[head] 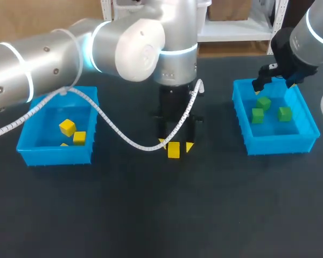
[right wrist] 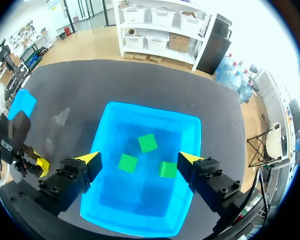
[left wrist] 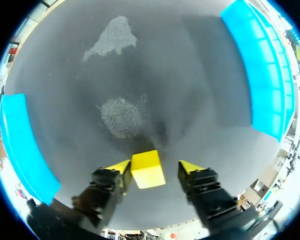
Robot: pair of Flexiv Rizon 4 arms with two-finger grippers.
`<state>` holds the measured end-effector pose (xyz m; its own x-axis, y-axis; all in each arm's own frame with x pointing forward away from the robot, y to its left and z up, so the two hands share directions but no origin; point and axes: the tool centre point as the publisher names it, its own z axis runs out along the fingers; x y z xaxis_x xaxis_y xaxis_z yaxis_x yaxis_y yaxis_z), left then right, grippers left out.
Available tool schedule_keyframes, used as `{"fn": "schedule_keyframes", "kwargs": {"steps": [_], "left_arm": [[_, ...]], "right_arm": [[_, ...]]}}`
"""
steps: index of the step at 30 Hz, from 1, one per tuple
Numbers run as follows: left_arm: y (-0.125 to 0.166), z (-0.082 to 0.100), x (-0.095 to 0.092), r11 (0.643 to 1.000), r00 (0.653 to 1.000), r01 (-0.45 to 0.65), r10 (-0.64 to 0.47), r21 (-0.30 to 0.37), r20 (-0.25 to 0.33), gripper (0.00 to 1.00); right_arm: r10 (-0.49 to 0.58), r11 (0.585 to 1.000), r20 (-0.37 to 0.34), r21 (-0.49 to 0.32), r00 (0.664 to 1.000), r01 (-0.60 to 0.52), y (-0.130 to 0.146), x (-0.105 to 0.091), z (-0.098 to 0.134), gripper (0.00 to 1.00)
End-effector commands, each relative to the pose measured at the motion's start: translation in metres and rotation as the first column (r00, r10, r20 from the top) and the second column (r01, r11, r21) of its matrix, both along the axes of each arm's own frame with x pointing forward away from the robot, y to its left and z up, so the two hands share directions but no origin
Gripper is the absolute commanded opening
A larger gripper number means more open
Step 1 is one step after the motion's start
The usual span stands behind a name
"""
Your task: Put the green cubes in the right bin and the yellow cubes in the left bin.
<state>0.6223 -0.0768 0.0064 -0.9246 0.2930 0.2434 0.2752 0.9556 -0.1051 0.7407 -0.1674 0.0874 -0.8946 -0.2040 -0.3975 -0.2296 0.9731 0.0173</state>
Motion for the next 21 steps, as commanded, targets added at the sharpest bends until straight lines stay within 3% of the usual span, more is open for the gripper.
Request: {"fn": "schedule_keyframes", "kwargs": {"steps": [1,12,21], "left_arm": [[0.001,0.001,-0.001,1.0,1.0,0.007,-0.007,0.002,-0.002,0.0],[0.013,-0.001,-0.004,0.999,1.0,0.002,-0.002,-0.034,0.006,0.0],[0.052,0.044,0.031,0.994,0.987,-0.019,0.037,-0.112,0.157,0.0]], "right_arm": [[-0.003,1.0,0.007,-0.001,1.0,0.003,0.0,-0.002,0.0,1.0],[-0.003,1.0,0.007,-0.001,1.0,0.003,0.0,-0.002,0.0,1.0],[-0.003,1.0,0.007,-0.001,1.0,0.003,0.0,-0.002,0.0,1.0]]}}
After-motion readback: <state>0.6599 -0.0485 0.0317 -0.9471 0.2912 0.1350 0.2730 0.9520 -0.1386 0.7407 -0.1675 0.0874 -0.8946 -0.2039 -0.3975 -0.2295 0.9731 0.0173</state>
